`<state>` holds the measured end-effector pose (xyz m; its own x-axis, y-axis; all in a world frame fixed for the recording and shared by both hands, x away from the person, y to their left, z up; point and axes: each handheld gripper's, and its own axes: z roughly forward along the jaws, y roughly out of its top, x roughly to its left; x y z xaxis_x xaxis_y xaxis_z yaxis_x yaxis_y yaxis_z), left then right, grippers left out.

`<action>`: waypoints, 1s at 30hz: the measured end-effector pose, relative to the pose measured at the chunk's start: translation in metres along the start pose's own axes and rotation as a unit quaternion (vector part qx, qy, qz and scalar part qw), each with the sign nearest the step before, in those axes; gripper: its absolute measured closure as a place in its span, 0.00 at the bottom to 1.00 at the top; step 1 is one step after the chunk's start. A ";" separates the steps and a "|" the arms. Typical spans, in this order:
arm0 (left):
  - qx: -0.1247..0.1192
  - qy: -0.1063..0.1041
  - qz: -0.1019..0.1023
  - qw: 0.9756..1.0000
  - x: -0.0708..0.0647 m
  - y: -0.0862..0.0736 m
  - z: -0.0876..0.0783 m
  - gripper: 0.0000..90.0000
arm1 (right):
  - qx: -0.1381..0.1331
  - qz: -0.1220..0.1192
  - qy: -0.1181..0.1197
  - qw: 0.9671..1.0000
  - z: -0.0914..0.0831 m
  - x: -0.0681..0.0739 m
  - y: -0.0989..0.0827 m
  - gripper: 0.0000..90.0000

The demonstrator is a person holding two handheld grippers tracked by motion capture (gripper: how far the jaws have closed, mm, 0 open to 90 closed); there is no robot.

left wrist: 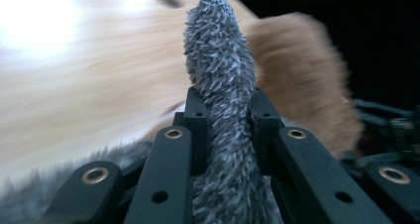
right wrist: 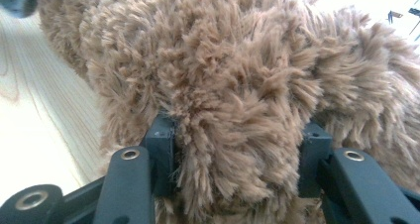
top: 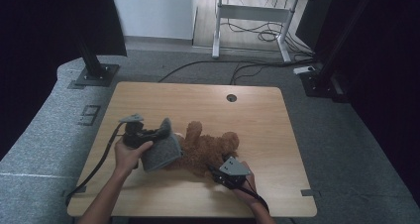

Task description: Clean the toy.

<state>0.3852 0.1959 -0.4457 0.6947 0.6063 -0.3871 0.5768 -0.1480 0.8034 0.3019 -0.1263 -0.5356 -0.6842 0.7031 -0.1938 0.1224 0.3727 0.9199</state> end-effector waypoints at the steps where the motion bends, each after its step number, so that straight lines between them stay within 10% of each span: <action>1: 0.003 -0.012 0.007 1.000 -0.007 0.004 0.006 0.84 | 0.000 0.001 0.000 1.000 0.000 0.000 0.000 0.54; 11: 0.037 -0.056 0.065 0.996 -0.075 0.051 0.094 0.84 | -0.001 -0.005 -0.002 1.000 -0.001 0.002 -0.001 0.55; 18: 0.122 -0.003 0.077 0.990 -0.090 0.049 0.152 0.83 | -0.002 -0.021 -0.013 1.000 -0.001 0.006 -0.001 0.55; 24: 0.125 0.010 0.062 0.990 -0.072 0.046 0.139 0.83 | 0.000 -0.023 -0.013 1.000 0.000 0.007 -0.001 0.55; 30: 0.078 0.027 0.033 0.996 -0.033 0.033 0.081 0.84 | -0.002 -0.022 -0.015 1.000 -0.001 0.007 -0.003 0.55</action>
<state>0.4162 0.1078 -0.4436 0.7116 0.6322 -0.3066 0.5928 -0.3059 0.7450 0.2961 -0.1229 -0.5391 -0.6677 0.7033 -0.2442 0.0892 0.4012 0.9116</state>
